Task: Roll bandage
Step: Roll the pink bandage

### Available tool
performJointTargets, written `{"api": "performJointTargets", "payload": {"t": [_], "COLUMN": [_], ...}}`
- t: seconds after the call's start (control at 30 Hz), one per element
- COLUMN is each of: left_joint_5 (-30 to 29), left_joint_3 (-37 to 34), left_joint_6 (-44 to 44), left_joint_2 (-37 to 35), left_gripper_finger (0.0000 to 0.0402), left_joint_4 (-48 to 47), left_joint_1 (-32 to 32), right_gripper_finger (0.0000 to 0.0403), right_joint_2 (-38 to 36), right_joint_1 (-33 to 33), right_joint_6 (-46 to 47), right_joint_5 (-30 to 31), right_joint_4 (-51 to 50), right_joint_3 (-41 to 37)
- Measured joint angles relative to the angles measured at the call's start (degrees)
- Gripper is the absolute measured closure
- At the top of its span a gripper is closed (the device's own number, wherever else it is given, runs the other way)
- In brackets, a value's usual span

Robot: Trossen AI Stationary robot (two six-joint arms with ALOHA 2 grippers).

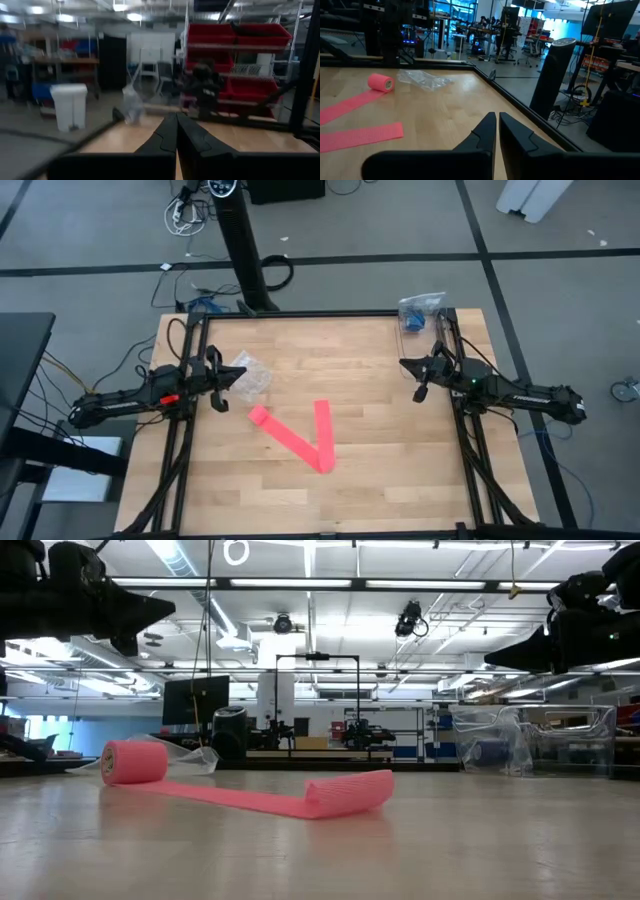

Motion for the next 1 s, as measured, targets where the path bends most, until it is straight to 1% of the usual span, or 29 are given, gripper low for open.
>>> {"api": "performJointTargets", "payload": {"t": [0.07, 0.13, 0.17, 0.23, 0.27, 0.3, 0.37, 0.47, 0.53, 0.6, 0.77, 0.87, 1.0], "left_joint_5": [0.0, 0.0, -0.8, -5.1, -6.6, -6.5, -3.5, 1.2, 3.9, 5.3, 5.4, 5.7, 6.7], "left_joint_3": [0.0, 0.0, 0.0, 0.0, 0.0, 0.0, 0.0, 0.0, 0.1, 1.1, 3.9, 5.2, 7.5], "left_joint_6": [0.2, -1.9, -4.6, -11.8, -14.0, -14.5, -13.5, -12.3, -12.2, -12.2, -12.4, -12.5, -12.1], "left_joint_2": [0.0, 0.0, 0.0, 0.1, 0.3, 0.8, 2.0, 5.5, 8.7, 12.7, 24.8, 32.8, 42.6], "left_gripper_finger": [0.0394, 0.0394, 0.0394, 0.0394, 0.0394, 0.0394, 0.0392, 0.0379, 0.0366, 0.0351, 0.0319, 0.0315, 0.0315], "left_joint_4": [2.7, 4.8, 6.0, 6.6, 6.3, 6.2, 6.7, 10.5, 13.1, 12.9, 14.2, 16.9, 24.0], "left_joint_1": [0.0, 0.0, 0.0, 0.0, 0.1, 0.1, 0.1, 0.1, 0.0, -0.1, -0.3, -0.3, -0.3], "right_gripper_finger": [0.0380, 0.0380, 0.0380, 0.0380, 0.0380, 0.0380, 0.0380, 0.0380, 0.0380, 0.0380, 0.0380, 0.0380, 0.0380], "right_joint_2": [0.0, 0.0, 0.0, 0.0, 0.0, 0.0, 0.0, 0.0, 0.0, 0.0, 0.0, 0.0, 0.0], "right_joint_1": [0.0, 0.0, 0.0, 0.0, 0.0, 0.0, 0.0, 0.0, 0.0, 0.0, 0.0, 0.0, 0.0], "right_joint_6": [0.0, 0.0, 0.0, 0.0, 0.0, 0.0, 0.0, 0.0, 0.0, 0.0, 0.0, 0.0, 0.0], "right_joint_5": [0.0, 0.0, 0.0, 0.0, 0.0, 0.0, 0.0, 0.0, 0.0, 0.0, 0.0, 0.0, 0.0], "right_joint_4": [0.0, 0.0, 0.0, 0.0, 0.0, 0.0, 0.0, 0.0, 0.0, 0.0, 0.0, 0.0, 0.0], "right_joint_3": [0.0, 0.0, 0.0, 0.0, 0.0, 0.0, 0.0, 0.0, 0.0, 0.0, 0.0, 0.0, 0.0]}}
